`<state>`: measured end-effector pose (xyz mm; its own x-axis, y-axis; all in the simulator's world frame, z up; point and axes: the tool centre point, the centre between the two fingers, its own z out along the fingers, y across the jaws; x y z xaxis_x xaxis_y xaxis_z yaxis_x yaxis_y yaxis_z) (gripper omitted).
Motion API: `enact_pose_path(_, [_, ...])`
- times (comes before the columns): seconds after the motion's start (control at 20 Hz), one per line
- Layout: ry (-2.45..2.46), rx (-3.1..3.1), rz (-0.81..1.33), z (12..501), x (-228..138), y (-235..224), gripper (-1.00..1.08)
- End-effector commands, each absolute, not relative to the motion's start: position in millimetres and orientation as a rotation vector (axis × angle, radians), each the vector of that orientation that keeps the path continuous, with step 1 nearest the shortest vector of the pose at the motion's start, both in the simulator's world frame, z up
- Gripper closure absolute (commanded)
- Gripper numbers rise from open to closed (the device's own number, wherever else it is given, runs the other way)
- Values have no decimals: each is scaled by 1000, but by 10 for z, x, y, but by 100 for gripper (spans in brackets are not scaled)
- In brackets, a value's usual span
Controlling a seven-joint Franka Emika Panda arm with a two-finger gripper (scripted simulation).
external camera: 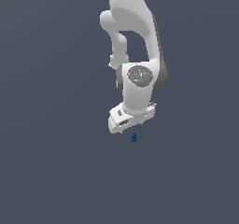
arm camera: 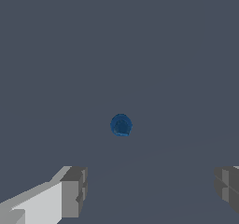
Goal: Pick up the object and move it to a goal position.
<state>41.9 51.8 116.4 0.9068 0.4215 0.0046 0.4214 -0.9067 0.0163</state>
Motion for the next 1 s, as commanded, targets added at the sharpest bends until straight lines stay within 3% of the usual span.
enact_pose_path(0.0, [766, 3036, 8, 1082, 456, 593, -92])
enact_pose_path(0.95, [924, 3002, 0, 745, 504, 731, -92])
